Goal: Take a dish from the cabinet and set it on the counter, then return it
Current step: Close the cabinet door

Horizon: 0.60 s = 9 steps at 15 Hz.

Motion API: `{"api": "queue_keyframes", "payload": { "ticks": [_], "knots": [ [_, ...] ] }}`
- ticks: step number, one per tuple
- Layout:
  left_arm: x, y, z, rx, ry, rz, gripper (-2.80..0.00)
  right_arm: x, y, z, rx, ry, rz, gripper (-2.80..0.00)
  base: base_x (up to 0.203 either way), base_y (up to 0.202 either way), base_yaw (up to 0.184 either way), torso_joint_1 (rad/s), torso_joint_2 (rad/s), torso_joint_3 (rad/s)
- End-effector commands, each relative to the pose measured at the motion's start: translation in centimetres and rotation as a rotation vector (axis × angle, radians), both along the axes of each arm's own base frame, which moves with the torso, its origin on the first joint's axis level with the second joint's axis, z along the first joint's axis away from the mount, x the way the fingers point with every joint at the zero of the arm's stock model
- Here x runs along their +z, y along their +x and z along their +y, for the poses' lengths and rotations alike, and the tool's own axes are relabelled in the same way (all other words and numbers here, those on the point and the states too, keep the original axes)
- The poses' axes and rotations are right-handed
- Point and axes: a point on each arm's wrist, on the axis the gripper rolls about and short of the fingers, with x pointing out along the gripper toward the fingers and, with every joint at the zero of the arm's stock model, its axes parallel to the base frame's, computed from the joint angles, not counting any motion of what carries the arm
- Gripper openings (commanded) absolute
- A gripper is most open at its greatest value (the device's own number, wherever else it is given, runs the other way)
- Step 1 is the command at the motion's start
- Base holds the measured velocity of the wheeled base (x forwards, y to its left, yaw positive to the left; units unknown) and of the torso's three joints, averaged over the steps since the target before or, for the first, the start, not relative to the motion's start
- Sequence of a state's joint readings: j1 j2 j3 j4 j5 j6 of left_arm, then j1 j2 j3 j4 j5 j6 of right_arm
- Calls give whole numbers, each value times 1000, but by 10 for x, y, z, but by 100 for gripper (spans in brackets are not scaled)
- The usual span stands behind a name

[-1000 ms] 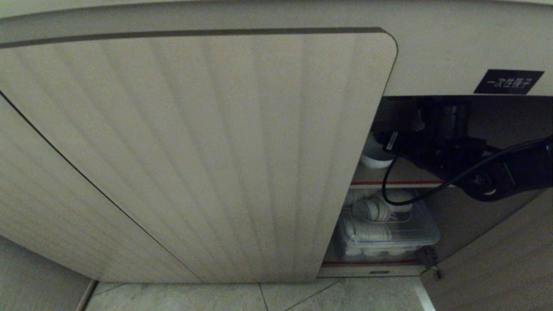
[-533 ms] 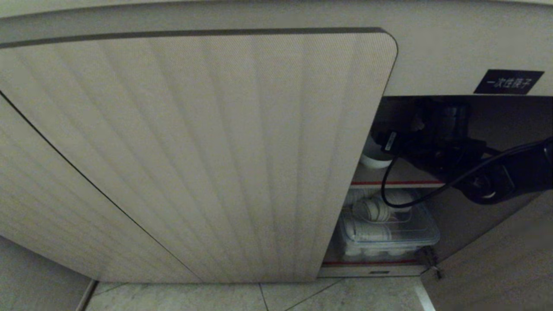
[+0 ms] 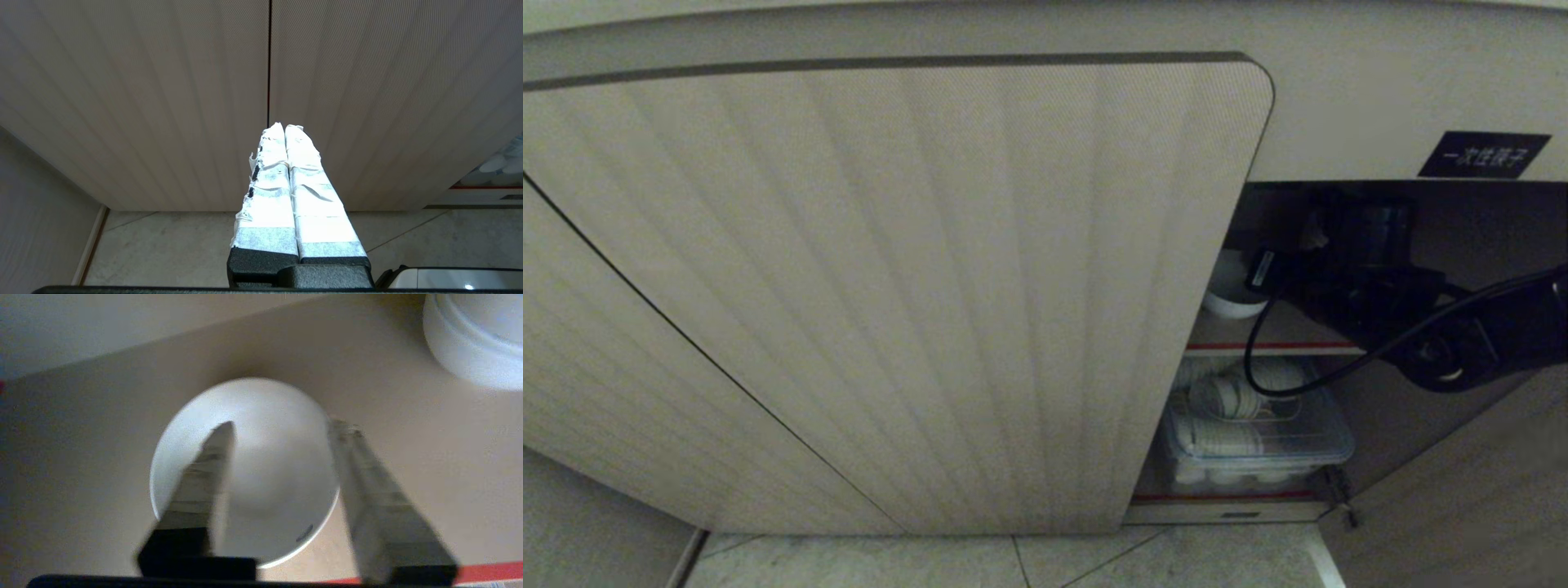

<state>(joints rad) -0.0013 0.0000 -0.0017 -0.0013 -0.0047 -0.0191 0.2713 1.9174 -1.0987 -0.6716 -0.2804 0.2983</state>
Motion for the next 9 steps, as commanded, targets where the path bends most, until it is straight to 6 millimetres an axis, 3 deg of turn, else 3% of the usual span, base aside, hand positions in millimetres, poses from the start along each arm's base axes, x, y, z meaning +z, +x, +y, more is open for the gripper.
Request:
{"api": "queue_keyframes", "payload": {
  "ticks": [1, 9],
  "knots": [
    [0, 0, 0, 1, -1, 0, -280, 3, 0, 0, -3, 5, -22, -280, 0, 0, 0, 0, 0, 0],
    [0, 0, 0, -2, -1, 0, -280, 7, -12, -1, 9, -20, -60, -280, 0, 0, 0, 0, 0, 0]
  ]
}}
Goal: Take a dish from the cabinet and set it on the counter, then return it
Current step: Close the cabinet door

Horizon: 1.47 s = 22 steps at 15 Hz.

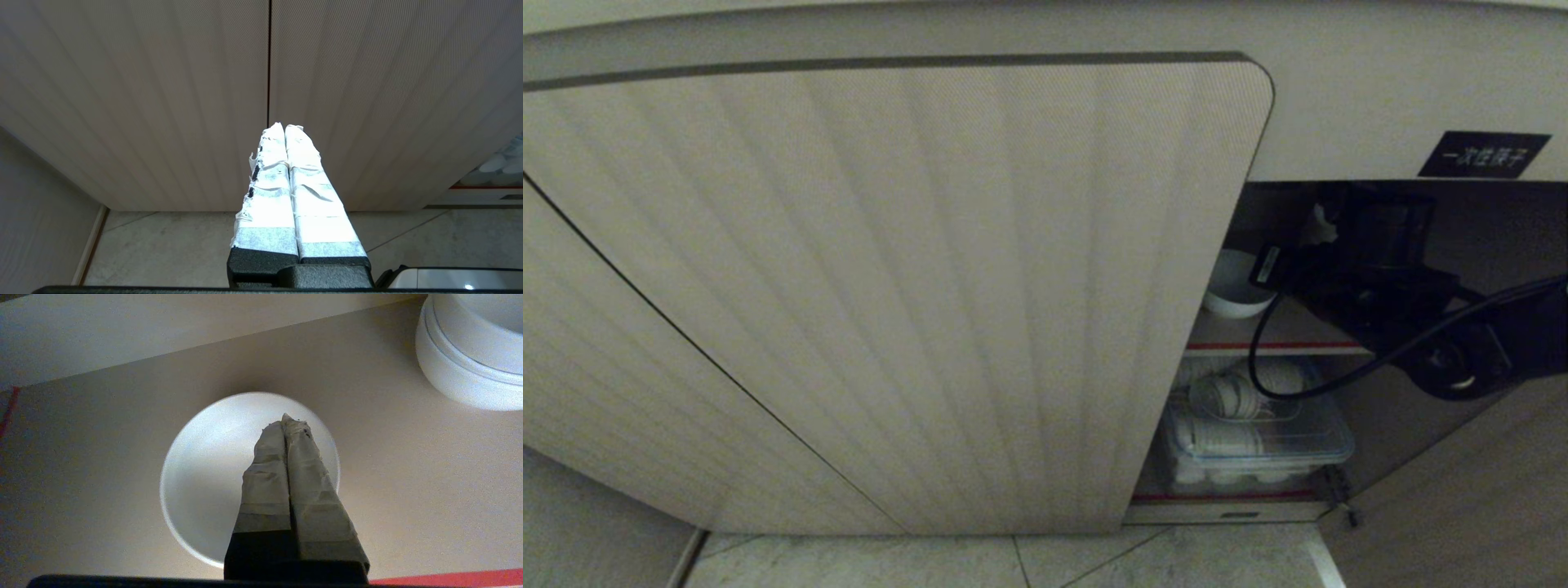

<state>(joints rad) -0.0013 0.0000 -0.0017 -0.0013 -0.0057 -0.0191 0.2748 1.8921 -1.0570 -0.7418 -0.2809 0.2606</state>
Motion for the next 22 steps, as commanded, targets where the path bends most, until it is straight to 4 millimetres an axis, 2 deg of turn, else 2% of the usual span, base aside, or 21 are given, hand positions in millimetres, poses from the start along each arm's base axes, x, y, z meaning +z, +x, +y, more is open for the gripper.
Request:
{"api": "queue_keyframes", "payload": {
  "ticks": [1, 12, 22],
  "knots": [
    [0, 0, 0, 1, -1, 0, -280, -1, -7, 0, 3, -3, -2, -280, 0, 0, 0, 0, 0, 0],
    [0, 0, 0, 1, -1, 0, -280, 4, -35, -7, 10, -21, 1, -280, 0, 0, 0, 0, 0, 0],
    [0, 0, 0, 2, -1, 0, -280, 0, -72, -17, 37, -47, 35, -280, 0, 0, 0, 0, 0, 0]
  ]
}}
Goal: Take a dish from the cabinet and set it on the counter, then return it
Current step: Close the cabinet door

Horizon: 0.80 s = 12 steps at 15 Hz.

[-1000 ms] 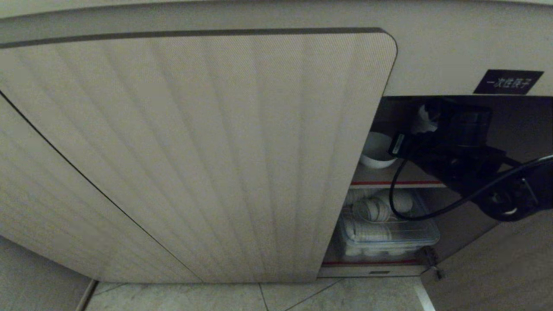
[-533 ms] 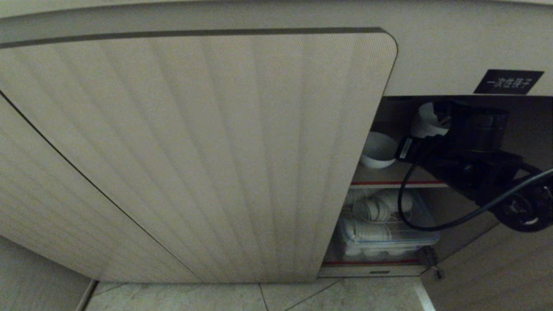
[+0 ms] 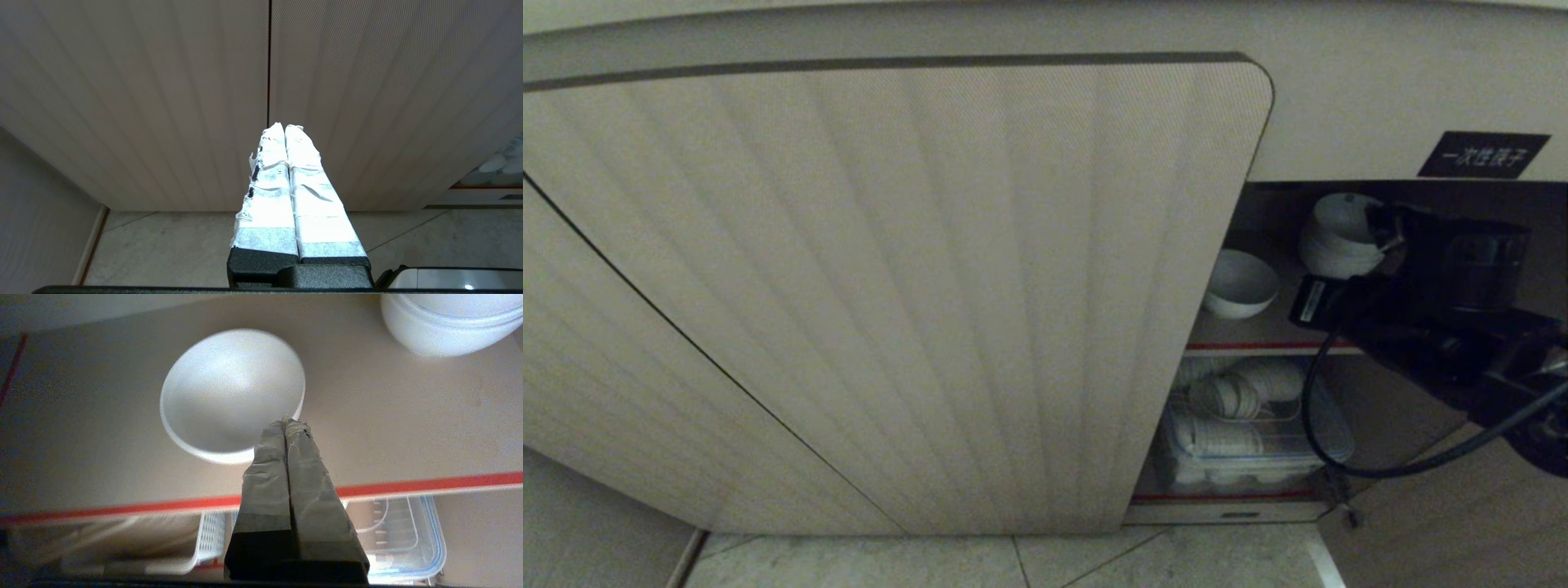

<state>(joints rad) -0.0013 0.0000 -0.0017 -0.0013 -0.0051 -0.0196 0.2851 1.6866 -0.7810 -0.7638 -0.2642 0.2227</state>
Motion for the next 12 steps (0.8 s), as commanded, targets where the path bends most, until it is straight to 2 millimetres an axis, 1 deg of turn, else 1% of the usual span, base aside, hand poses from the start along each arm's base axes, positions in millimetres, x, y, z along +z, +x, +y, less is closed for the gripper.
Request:
{"api": "queue_keyframes", "payload": {
  "ticks": [1, 6, 12],
  "knots": [
    [0, 0, 0, 0, 0, 0, -280, 3, -11, -3, 18, -17, -10, -280, 0, 0, 0, 0, 0, 0],
    [0, 0, 0, -1, 0, 0, -280, 3, -32, -9, 23, -30, -4, -280, 0, 0, 0, 0, 0, 0],
    [0, 0, 0, 1, 0, 0, -280, -2, -64, -18, 39, -41, 15, -280, 0, 0, 0, 0, 0, 0]
  ]
}}
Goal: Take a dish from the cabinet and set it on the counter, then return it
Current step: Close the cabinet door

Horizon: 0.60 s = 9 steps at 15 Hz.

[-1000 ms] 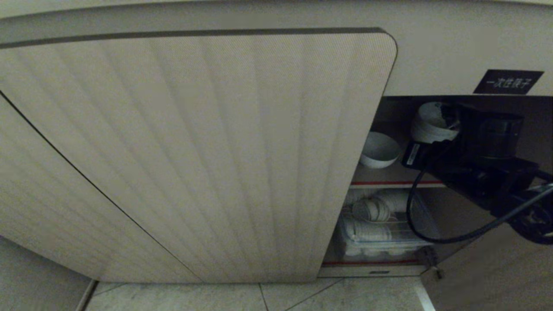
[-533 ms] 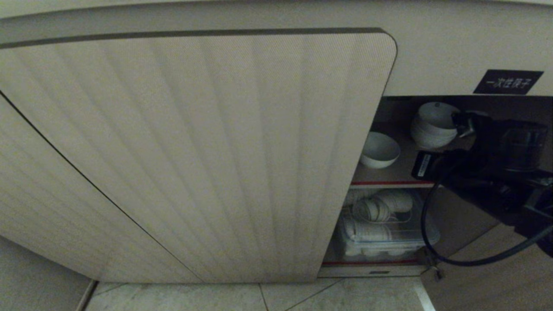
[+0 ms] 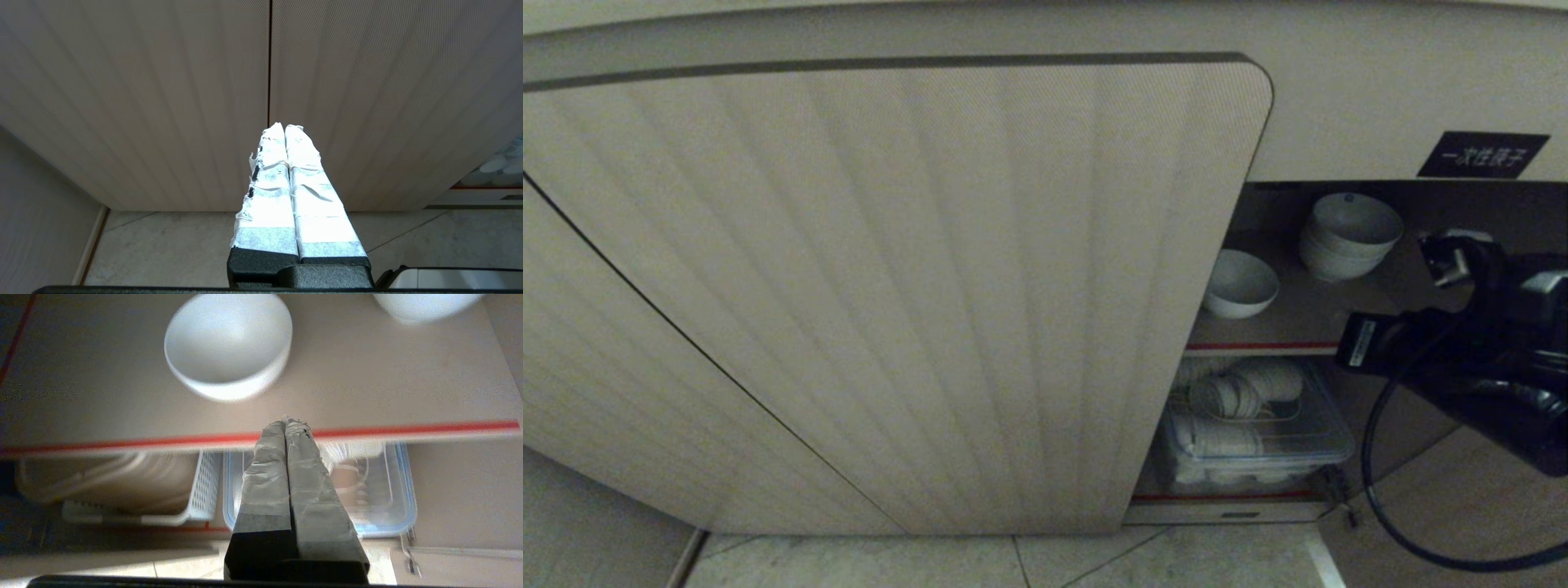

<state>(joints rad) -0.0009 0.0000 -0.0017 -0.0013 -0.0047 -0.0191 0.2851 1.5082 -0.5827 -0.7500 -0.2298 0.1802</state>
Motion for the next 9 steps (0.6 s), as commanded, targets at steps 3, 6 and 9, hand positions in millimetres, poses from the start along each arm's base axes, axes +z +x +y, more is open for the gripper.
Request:
{"api": "queue_keyframes", "payload": {
  "ticks": [3, 6, 9],
  "knots": [
    [0, 0, 0, 1, -1, 0, -280, 3, -25, -7, -1, 7, -22, -280, 0, 0, 0, 0, 0, 0],
    [0, 0, 0, -1, -1, 0, -280, -3, -41, -12, 3, -23, -15, -280, 0, 0, 0, 0, 0, 0],
    [0, 0, 0, 0, -1, 0, -280, -7, -56, -16, 5, -34, -18, -280, 0, 0, 0, 0, 0, 0]
  ]
}}
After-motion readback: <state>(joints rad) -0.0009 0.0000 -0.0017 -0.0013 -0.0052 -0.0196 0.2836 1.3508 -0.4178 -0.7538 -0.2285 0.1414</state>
